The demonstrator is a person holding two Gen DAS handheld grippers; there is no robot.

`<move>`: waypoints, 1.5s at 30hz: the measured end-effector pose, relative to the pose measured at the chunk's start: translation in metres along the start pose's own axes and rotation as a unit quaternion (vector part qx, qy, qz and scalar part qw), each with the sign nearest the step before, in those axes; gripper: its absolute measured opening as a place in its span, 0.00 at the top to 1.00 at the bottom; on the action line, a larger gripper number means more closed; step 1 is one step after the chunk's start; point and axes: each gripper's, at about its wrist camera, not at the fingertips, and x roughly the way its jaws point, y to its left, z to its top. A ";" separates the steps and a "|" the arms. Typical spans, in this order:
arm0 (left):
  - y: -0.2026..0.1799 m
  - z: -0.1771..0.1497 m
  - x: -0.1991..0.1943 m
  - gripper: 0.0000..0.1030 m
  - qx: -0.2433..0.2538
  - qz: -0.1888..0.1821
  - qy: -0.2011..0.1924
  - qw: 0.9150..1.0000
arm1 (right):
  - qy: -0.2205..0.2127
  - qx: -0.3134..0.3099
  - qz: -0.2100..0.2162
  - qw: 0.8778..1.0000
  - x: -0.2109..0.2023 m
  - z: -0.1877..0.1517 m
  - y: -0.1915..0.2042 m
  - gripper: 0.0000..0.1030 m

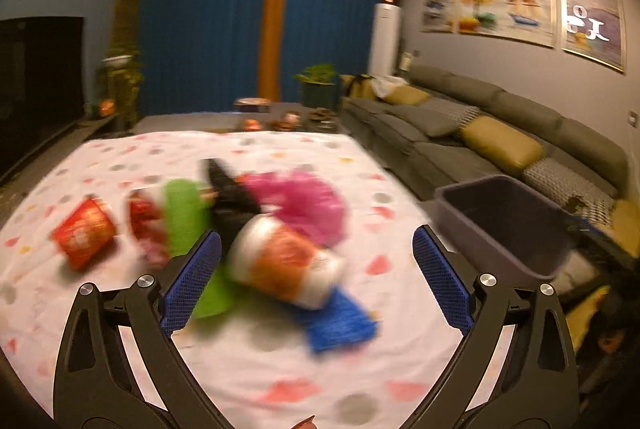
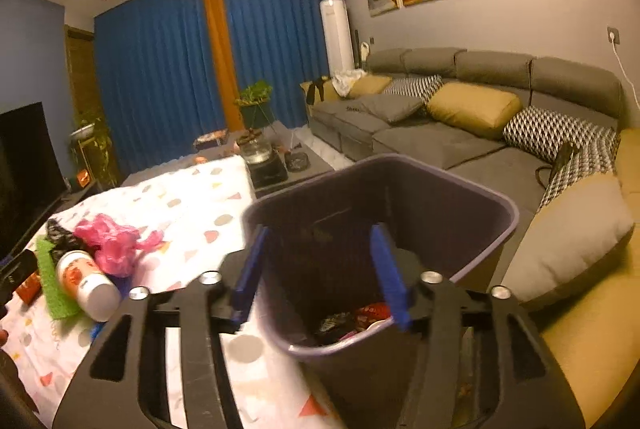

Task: Collect trash
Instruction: 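Move both tools back over the remaining trash, then grasp the green foam net with the left tool while the right tool grasps the black bag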

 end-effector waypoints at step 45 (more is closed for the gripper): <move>0.109 -0.010 0.042 0.40 -0.048 -0.001 0.072 0.996 | 0.011 -0.047 0.096 0.994 -0.025 -0.041 0.168 0.14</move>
